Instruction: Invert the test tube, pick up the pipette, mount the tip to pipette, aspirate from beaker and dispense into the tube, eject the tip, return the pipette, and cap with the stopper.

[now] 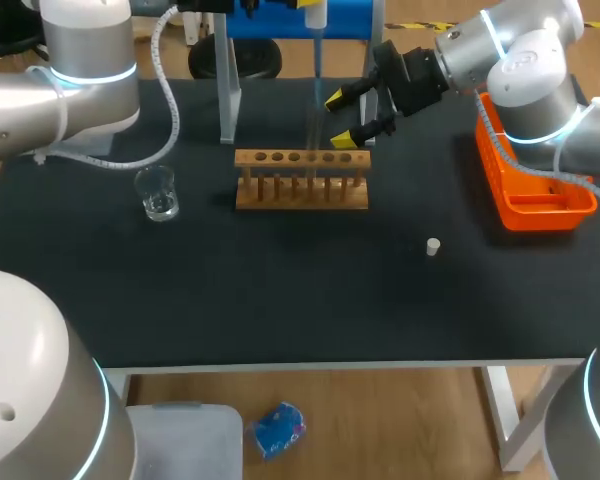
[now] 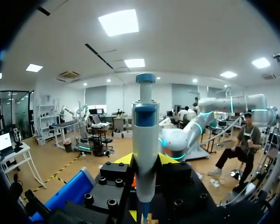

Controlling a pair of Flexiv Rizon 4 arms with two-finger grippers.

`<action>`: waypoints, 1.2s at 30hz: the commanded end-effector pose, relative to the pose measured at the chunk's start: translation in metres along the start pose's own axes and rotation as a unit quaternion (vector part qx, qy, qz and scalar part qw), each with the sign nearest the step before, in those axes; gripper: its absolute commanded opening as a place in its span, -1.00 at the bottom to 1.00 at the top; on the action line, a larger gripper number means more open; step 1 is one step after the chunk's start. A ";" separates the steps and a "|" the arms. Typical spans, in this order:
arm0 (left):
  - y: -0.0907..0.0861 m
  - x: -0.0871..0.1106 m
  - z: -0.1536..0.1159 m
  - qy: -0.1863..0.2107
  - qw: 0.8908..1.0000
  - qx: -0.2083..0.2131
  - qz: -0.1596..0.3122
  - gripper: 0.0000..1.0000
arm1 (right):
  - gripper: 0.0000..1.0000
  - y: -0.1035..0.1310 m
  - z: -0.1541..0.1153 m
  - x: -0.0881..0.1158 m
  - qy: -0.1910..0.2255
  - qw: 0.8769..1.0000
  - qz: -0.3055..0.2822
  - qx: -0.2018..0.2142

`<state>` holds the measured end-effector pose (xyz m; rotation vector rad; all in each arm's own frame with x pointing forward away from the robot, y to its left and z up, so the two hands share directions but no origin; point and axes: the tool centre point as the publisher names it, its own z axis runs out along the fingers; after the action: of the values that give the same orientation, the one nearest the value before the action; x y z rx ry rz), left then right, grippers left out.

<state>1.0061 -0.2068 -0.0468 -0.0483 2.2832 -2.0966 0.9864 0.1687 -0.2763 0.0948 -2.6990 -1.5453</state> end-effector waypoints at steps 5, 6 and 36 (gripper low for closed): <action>0.003 0.001 -0.007 -0.012 1.000 0.002 0.001 -1.00 | 1.00 0.000 0.000 -0.001 0.001 1.000 0.000 0.001; 0.004 0.001 -0.007 -0.013 1.000 0.002 0.001 -1.00 | 1.00 0.000 0.000 -0.001 0.001 1.000 0.000 0.001; 0.018 -0.001 -0.003 -0.017 1.000 -0.014 -0.015 -1.00 | 1.00 0.000 0.000 -0.001 0.001 1.000 0.000 0.001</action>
<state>1.0057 -0.2001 -0.0640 -0.1169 2.3070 -2.0605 0.9864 0.1687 -0.2763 0.0948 -2.6990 -1.5453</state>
